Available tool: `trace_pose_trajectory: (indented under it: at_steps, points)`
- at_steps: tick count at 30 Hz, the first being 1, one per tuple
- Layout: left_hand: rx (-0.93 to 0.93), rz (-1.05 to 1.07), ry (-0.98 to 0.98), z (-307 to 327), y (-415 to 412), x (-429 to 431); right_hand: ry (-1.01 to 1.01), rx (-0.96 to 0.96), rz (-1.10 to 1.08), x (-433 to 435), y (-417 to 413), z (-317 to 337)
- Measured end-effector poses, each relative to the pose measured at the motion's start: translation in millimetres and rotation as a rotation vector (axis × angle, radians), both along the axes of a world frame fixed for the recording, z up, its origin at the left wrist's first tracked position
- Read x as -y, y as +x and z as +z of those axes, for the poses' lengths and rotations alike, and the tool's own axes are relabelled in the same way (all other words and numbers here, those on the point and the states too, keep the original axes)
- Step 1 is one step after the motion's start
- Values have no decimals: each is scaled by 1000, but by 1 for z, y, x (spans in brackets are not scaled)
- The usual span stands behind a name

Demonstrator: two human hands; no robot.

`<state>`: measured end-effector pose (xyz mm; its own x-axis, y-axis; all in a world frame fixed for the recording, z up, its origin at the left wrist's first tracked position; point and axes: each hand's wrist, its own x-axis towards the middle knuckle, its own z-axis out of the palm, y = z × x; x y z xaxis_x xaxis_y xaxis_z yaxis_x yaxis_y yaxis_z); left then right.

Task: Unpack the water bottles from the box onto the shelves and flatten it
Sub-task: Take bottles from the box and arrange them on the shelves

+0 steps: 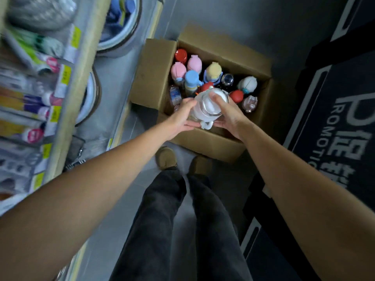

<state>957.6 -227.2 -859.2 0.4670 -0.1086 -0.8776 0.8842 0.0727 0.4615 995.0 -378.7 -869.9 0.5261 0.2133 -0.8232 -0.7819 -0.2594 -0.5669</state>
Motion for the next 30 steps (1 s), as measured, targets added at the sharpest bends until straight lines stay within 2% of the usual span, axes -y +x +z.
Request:
trace_pose_trajectory:
  at_steps: [4, 7, 9, 13, 19, 23, 26, 30]
  points:
    - [156, -38, 186, 64, -26, -18, 69, 27, 100, -21, -11, 66]
    - [309, -151, 426, 102, -55, -29, 145, 33, 207, -31, -19, 109]
    - [366, -147, 548, 131, -74, -34, 191, 17, 234, -36, -22, 138]
    - [496, -59, 770, 197, -117, -47, 271, -5, 333, -58, -39, 208]
    - [656, 135, 887, 303, -200, -99, 255, 99, 673, -138, -86, 341]
    - [741, 313, 1009, 368, -286, -137, 328, 201, 895, -199, -158, 426]
    - [794, 434, 1013, 408, -354, -154, 377, 239, 1076, -232, -220, 471]
    - [746, 572, 1099, 462, -477, -173, 491, 320, 1285, -272, -318, 526]
